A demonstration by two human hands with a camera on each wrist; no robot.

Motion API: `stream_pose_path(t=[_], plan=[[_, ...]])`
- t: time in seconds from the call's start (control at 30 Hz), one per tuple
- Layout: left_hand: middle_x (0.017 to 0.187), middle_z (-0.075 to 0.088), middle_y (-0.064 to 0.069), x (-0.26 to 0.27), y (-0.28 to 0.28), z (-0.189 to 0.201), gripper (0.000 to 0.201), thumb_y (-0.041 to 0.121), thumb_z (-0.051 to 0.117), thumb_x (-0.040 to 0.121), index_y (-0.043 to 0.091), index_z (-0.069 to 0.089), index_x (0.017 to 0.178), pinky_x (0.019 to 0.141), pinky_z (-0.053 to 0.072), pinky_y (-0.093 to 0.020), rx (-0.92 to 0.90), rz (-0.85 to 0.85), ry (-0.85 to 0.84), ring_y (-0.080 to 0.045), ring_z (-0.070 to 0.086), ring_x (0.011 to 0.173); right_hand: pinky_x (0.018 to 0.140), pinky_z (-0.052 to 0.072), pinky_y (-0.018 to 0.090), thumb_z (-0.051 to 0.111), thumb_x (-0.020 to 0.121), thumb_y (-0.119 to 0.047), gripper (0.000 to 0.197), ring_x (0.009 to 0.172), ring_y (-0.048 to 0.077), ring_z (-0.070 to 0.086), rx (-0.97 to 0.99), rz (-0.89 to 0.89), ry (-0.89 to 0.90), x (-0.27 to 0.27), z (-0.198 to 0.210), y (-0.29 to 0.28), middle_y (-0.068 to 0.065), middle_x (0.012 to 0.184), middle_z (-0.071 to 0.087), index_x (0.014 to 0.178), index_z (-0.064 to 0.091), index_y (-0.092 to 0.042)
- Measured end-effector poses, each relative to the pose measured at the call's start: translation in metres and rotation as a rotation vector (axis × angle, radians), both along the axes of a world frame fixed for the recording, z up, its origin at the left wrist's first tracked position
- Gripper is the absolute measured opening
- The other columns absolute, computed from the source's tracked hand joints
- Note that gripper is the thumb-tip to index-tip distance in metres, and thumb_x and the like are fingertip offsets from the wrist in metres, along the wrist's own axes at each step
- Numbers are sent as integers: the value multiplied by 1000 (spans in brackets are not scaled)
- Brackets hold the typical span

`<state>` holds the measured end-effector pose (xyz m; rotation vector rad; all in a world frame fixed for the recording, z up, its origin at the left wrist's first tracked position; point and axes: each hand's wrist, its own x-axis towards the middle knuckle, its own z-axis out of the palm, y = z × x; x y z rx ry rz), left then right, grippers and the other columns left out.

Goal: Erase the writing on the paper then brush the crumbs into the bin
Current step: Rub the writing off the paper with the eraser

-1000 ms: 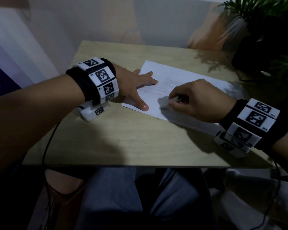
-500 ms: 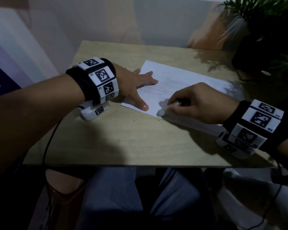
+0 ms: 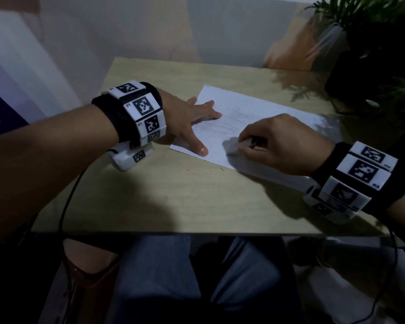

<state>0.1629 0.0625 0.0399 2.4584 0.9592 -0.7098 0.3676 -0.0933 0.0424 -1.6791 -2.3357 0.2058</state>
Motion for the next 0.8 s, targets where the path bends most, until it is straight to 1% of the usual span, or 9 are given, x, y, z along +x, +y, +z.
stream_pose_path(t=[0.07, 0.13, 0.2, 0.3, 0.37, 0.47, 0.63, 0.7, 0.8], plan=[[161, -22, 32, 0, 0, 0, 119, 85, 67, 62, 57, -1, 156, 126, -2, -53, 4, 2, -3, -6, -21, 152, 68, 48, 29, 50, 80, -66, 49, 70, 8, 60, -150, 46, 109, -3, 4, -6, -10, 78, 69, 95, 74, -27], [161, -23, 33, 0, 1, 0, 119, 85, 68, 63, 57, -1, 155, 126, -2, -53, 1, 2, -5, -6, -22, 152, 65, 46, 26, 64, 84, -55, 30, 68, 7, 59, -247, 15, 179, -1, 5, -4, -11, 73, 67, 91, 74, -28], [161, -23, 33, 0, 2, -1, 123, 89, 66, 57, 58, -1, 155, 126, -2, -53, -8, 1, -4, -5, -22, 152, 69, 49, 31, 67, 86, -41, 17, 69, 8, 61, -166, -47, 149, 3, 3, 1, -11, 73, 68, 89, 75, -26], [161, -22, 34, -1, 4, -3, 124, 91, 66, 54, 60, -1, 154, 126, -2, -54, -14, 1, -7, -5, -22, 152, 71, 52, 40, 53, 83, -54, 37, 72, 14, 63, -27, -81, 45, 3, 1, 2, -7, 76, 70, 89, 73, -24], [161, -23, 34, -1, 4, -2, 123, 90, 66, 55, 60, -1, 154, 126, -3, -53, -17, 3, -8, -4, -23, 151, 70, 52, 38, 48, 81, -58, 44, 71, 13, 63, -53, 5, 34, -1, 1, -2, -7, 79, 71, 94, 73, -24], [160, -23, 35, -1, 3, -2, 122, 88, 68, 57, 60, -1, 154, 126, -3, -52, -14, 11, -5, -3, -23, 151, 68, 51, 32, 57, 82, -60, 38, 69, 8, 61, -197, 41, 136, -1, 2, -5, -10, 76, 69, 95, 74, -28], [163, -21, 30, 0, -1, 0, 125, 85, 66, 56, 55, 0, 157, 126, -4, -50, 0, 3, -19, -7, -21, 153, 71, 52, 41, 45, 80, -59, 46, 73, 20, 63, 24, -62, -22, 2, -1, 1, -4, 79, 71, 90, 72, -23], [163, -21, 29, 0, -3, 2, 123, 85, 65, 57, 55, 0, 157, 126, -4, -51, -2, -1, -9, -7, -21, 153, 70, 51, 39, 54, 85, -50, 35, 73, 20, 63, -14, -10, -5, 0, -1, -2, -3, 80, 71, 93, 73, -22], [164, -20, 28, 1, -2, -1, 118, 92, 58, 60, 56, 0, 156, 126, -5, -52, 42, -21, -16, -10, -19, 154, 69, 49, 31, 67, 88, -43, 20, 70, 9, 60, -167, 33, 116, -3, 3, -6, -8, 77, 69, 96, 74, -25]])
